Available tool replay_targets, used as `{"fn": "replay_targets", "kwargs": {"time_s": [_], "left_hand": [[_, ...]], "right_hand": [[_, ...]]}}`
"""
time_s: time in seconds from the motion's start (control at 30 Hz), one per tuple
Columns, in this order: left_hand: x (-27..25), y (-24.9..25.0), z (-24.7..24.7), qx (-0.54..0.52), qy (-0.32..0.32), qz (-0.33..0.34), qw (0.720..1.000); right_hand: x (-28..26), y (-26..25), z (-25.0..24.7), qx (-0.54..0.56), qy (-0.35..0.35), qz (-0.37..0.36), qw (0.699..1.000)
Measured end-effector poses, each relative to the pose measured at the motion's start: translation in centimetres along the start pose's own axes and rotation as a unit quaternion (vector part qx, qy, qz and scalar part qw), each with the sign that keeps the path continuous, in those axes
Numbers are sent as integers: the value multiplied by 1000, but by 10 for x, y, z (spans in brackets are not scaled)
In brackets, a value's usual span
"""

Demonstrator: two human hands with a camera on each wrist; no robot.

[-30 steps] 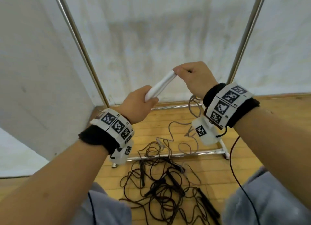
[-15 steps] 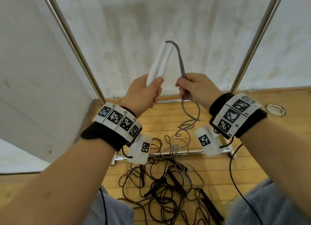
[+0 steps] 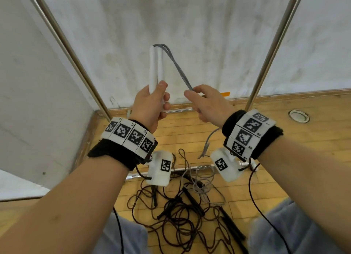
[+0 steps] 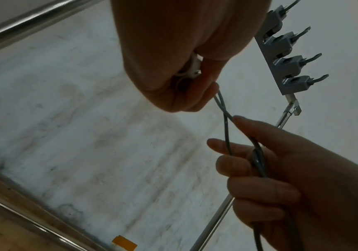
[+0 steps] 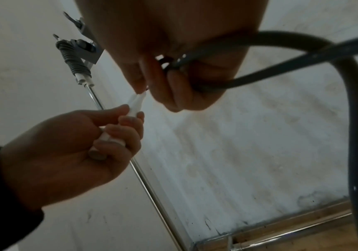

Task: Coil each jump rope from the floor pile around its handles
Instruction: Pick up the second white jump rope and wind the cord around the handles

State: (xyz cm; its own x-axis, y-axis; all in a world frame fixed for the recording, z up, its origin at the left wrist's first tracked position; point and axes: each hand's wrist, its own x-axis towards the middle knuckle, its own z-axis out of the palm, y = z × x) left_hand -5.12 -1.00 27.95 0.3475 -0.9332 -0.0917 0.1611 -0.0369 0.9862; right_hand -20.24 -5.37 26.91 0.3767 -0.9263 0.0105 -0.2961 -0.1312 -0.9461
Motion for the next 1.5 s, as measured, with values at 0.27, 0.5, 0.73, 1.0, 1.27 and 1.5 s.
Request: {"fn": "replay_targets", "kwargs": {"time_s": [0.27, 0.5, 0.73, 1.0, 1.27, 1.5], "left_hand": [[6, 7, -13, -64, 62, -26, 996], [7, 2, -17, -61, 74, -63, 993], [2, -1, -7, -97, -55, -92, 990], [7, 5, -4, -174, 6, -99, 980], [29, 7, -39, 77, 229, 46, 969], [23, -27, -47, 620, 6, 38, 784]], "right_hand": [[-17, 10, 9, -161, -21, -65, 985], [-26, 9, 20, -187, -141, -18, 972], [-33, 15, 35, -199, -186, -12, 962], [-31, 33, 37, -206, -196, -15, 959], [-23, 43, 6, -263, -128, -37, 955], [-14, 29, -16, -243, -1, -114, 963]]}}
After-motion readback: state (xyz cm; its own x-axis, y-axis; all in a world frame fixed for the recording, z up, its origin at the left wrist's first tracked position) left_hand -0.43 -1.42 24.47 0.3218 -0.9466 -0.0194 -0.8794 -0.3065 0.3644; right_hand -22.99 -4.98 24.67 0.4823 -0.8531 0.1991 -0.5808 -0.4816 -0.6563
